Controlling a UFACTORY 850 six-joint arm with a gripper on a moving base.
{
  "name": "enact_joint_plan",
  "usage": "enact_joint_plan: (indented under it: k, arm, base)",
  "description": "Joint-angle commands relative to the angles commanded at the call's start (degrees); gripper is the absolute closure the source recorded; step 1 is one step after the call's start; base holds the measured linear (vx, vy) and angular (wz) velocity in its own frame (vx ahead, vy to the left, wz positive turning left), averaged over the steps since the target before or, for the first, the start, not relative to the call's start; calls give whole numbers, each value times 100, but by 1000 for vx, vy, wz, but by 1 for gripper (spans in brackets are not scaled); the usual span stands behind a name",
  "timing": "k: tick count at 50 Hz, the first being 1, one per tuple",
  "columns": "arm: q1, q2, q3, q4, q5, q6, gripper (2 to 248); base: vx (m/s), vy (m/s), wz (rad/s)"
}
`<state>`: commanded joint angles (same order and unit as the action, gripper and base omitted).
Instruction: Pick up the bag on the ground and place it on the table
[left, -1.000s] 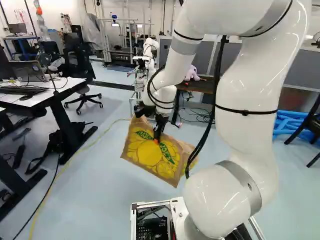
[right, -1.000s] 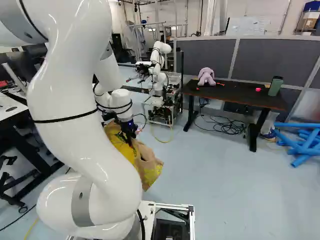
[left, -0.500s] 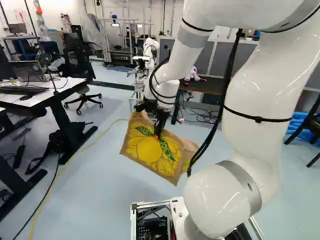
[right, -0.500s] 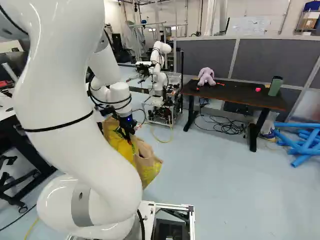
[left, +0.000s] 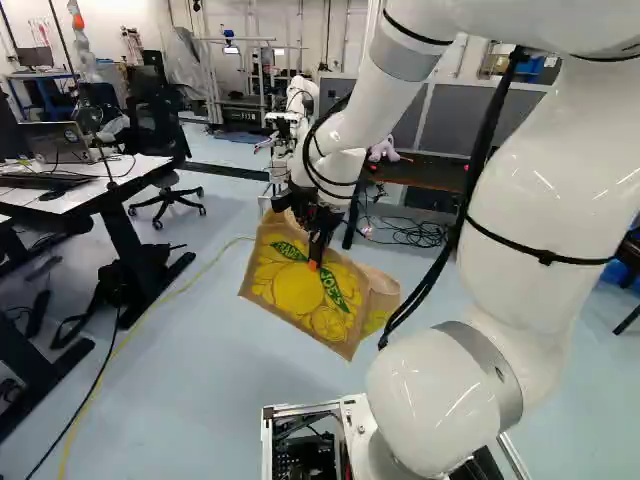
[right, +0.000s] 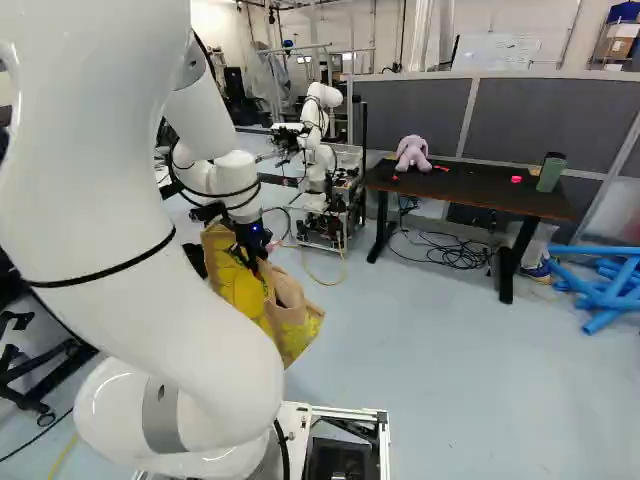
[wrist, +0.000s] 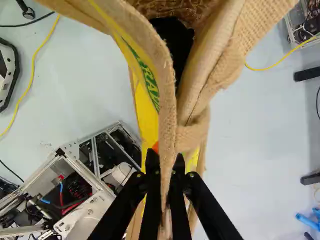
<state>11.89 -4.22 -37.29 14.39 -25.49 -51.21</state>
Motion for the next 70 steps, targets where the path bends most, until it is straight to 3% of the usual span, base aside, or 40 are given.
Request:
enact_joint_plan:
  k: [70]
  arm:
    - [-179, 1160, -309, -41, -1525, 0, 228]
  base:
    - [0, 0, 0]
